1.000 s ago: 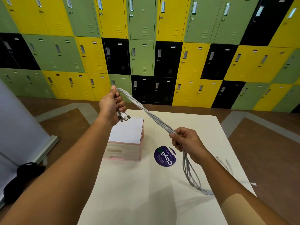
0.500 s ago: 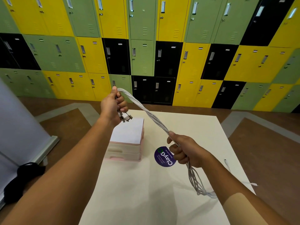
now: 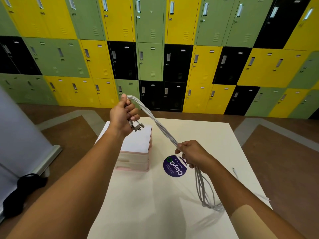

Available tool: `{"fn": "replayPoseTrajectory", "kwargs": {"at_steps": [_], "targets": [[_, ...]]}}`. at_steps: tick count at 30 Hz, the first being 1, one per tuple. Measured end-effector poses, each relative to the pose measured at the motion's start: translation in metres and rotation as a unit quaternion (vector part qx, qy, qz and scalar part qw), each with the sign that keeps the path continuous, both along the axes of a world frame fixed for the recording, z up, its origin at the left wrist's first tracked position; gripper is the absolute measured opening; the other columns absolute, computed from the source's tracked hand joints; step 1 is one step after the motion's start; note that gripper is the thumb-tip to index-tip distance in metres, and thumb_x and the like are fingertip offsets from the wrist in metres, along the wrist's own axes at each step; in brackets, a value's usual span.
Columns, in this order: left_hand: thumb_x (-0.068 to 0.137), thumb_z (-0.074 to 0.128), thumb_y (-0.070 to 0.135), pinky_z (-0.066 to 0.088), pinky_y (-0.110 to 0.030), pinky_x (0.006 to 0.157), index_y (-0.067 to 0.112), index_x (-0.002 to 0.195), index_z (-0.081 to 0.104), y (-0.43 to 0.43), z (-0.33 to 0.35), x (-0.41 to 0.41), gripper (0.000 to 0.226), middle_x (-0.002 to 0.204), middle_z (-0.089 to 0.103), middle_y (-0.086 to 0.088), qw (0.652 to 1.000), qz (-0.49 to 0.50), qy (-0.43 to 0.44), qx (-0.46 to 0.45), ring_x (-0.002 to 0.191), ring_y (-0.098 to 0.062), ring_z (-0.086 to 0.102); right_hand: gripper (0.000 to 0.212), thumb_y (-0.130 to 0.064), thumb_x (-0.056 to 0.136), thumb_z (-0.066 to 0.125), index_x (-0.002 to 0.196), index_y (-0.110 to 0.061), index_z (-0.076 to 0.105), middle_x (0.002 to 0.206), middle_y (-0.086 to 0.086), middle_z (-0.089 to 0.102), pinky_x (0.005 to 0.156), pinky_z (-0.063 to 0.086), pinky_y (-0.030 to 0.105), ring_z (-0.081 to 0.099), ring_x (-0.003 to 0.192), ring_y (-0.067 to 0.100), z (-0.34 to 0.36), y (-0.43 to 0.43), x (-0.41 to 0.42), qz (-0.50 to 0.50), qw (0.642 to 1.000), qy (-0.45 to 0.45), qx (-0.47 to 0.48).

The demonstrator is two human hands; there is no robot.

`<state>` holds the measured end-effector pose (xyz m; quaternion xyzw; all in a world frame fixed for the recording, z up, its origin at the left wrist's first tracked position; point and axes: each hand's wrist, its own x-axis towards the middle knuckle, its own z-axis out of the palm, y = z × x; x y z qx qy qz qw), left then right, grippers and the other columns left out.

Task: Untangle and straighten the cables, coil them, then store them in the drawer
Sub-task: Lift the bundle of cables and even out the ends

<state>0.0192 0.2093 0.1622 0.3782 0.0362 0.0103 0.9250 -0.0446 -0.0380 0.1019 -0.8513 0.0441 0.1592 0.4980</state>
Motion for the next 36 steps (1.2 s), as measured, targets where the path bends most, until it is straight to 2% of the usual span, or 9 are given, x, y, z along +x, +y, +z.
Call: {"fn": "replayPoseTrajectory", "kwargs": {"at_steps": [5, 8, 13, 16, 19, 21, 25, 29, 36], "targets": [[0.105, 0.039, 0.041, 0.022, -0.02, 0.035, 0.018, 0.071, 0.041, 0.011, 0.009, 0.002, 0.04, 0.05, 0.023, 0.008, 1.0, 0.012, -0.003, 0.015, 0.039, -0.006, 0.017, 0.042, -0.041, 0.101, 0.053, 0.086, -0.007, 0.07, 0.053, -0.001, 0.045, 0.038, 0.031, 0.018, 0.036, 0.042, 0.009, 0.014, -0.001, -0.016, 0.095, 0.992, -0.021, 0.078], [0.105, 0.039, 0.041, 0.021, -0.02, 0.035, 0.019, 0.071, 0.041, 0.013, 0.012, 0.003, 0.041, 0.05, 0.023, 0.008, 1.0, 0.013, -0.008, 0.012, 0.04, -0.006, 0.018, 0.03, -0.036, 0.097, 0.062, 0.09, -0.008, 0.071, 0.051, -0.004, 0.038, 0.04, 0.029, 0.02, 0.03, 0.042, 0.01, 0.023, -0.008, -0.017, 0.142, 0.984, -0.013, 0.107], [0.105, 0.039, 0.04, 0.02, -0.02, 0.035, 0.018, 0.07, 0.041, 0.013, 0.011, 0.004, 0.041, 0.049, 0.023, 0.008, 0.999, 0.024, -0.006, -0.036, 0.039, -0.006, 0.018, 0.013, -0.024, 0.101, 0.057, 0.099, -0.013, 0.051, 0.057, -0.001, 0.034, 0.042, 0.023, 0.022, 0.024, 0.046, 0.012, 0.026, -0.016, -0.011, 0.096, 0.978, -0.048, 0.177], [0.105, 0.039, 0.041, 0.02, -0.02, 0.035, 0.019, 0.07, 0.041, 0.013, 0.01, 0.003, 0.041, 0.049, 0.024, 0.008, 0.999, 0.021, -0.005, -0.043, 0.039, -0.006, 0.018, 0.019, -0.023, 0.102, 0.054, 0.091, -0.008, 0.057, 0.056, 0.005, 0.04, 0.044, 0.034, 0.025, 0.032, 0.047, 0.016, 0.023, -0.017, -0.008, 0.06, 0.975, -0.121, 0.178], [0.105, 0.039, 0.041, 0.02, -0.02, 0.035, 0.019, 0.071, 0.041, 0.01, 0.009, 0.001, 0.041, 0.05, 0.023, 0.008, 0.999, 0.017, -0.008, -0.042, 0.04, -0.006, 0.018, 0.028, -0.028, 0.103, 0.051, 0.085, -0.014, 0.067, 0.058, 0.004, 0.049, 0.056, 0.042, 0.032, 0.044, 0.055, 0.019, 0.016, -0.016, -0.002, 0.018, 0.98, -0.17, 0.101], [0.105, 0.039, 0.041, 0.02, -0.021, 0.035, 0.019, 0.071, 0.042, 0.007, 0.008, -0.001, 0.041, 0.051, 0.023, 0.008, 0.999, 0.012, -0.013, -0.041, 0.04, -0.006, 0.018, 0.033, -0.034, 0.103, 0.049, 0.082, -0.016, 0.067, 0.059, 0.004, 0.046, 0.055, 0.038, 0.034, 0.04, 0.057, 0.02, 0.012, -0.014, 0.002, -0.021, 0.985, -0.149, 0.08], [0.105, 0.037, 0.042, 0.02, -0.02, 0.035, 0.019, 0.071, 0.041, 0.0, 0.01, -0.004, 0.041, 0.05, 0.024, 0.008, 1.0, -0.003, -0.019, -0.023, 0.039, -0.006, 0.018, 0.04, -0.034, 0.105, 0.044, 0.076, -0.009, 0.057, 0.053, -0.001, 0.036, 0.045, 0.026, 0.025, 0.028, 0.046, 0.015, 0.014, -0.007, 0.003, -0.078, 0.988, -0.046, 0.129], [0.105, 0.037, 0.041, 0.021, -0.02, 0.035, 0.019, 0.07, 0.04, -0.008, 0.008, -0.01, 0.042, 0.05, 0.024, 0.007, 0.999, -0.018, -0.023, -0.021, 0.038, -0.007, 0.018, 0.038, -0.036, 0.104, 0.043, 0.073, -0.014, 0.048, 0.053, 0.0, 0.033, 0.046, 0.023, 0.024, 0.023, 0.044, 0.014, 0.018, -0.001, -0.002, -0.118, 0.973, 0.028, 0.194], [0.102, 0.037, 0.036, 0.018, -0.019, 0.037, 0.02, 0.065, 0.036, -0.027, -0.012, -0.025, 0.04, 0.05, 0.02, 0.007, 0.994, -0.106, -0.005, -0.02, 0.04, -0.007, 0.015, 0.041, -0.038, 0.103, 0.042, 0.07, -0.016, 0.046, 0.052, -0.001, 0.032, 0.045, 0.02, 0.022, 0.021, 0.042, 0.014, 0.01, 0.001, -0.007, -0.14, 0.967, 0.096, 0.191]]}}
